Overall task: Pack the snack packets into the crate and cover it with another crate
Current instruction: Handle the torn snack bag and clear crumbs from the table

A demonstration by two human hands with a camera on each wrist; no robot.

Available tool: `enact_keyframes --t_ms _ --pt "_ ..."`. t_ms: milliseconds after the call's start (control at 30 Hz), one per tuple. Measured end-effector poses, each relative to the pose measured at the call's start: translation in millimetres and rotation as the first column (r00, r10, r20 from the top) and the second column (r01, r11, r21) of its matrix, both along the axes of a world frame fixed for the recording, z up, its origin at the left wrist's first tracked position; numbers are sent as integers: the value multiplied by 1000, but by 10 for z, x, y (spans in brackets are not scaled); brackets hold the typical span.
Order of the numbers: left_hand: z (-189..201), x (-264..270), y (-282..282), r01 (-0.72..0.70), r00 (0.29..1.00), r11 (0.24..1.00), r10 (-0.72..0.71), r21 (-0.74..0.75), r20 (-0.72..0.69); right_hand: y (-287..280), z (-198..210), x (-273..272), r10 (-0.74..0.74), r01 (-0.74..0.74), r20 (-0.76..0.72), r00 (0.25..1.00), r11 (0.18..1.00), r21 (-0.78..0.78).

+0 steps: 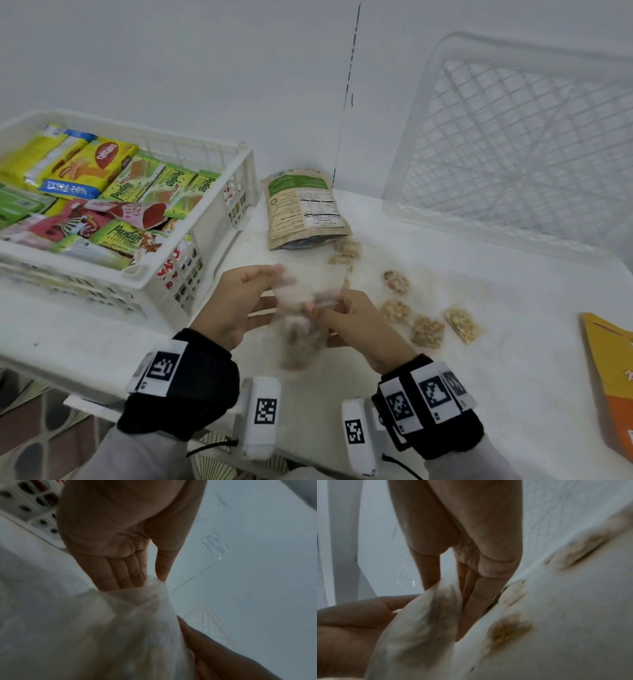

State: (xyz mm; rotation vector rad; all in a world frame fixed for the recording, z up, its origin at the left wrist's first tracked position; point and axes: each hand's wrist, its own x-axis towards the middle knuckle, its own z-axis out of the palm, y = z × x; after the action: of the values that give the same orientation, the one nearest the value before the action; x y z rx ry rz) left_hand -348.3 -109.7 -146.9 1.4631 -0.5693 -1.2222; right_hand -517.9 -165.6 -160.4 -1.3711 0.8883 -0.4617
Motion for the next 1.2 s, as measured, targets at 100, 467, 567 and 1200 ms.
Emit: enact_keyframes --t_ms 100,467,567,1200 --pt "-23 173 91 -16 998 998 13 58 54 77 -48 218 -9 11 -21 1000 998 68" --pt "-228 418 144 -52 996 986 39 159 81 27 -36 489 29 -54 -381 924 997 -56" --pt "-174 454 48 -61 987 989 40 133 157 -125 72 414 -25 -85 -500 866 977 -197" --pt "153 449 -1128 106 855 966 -210 236 475 -1321 142 570 -264 -53 -516 815 853 -520"
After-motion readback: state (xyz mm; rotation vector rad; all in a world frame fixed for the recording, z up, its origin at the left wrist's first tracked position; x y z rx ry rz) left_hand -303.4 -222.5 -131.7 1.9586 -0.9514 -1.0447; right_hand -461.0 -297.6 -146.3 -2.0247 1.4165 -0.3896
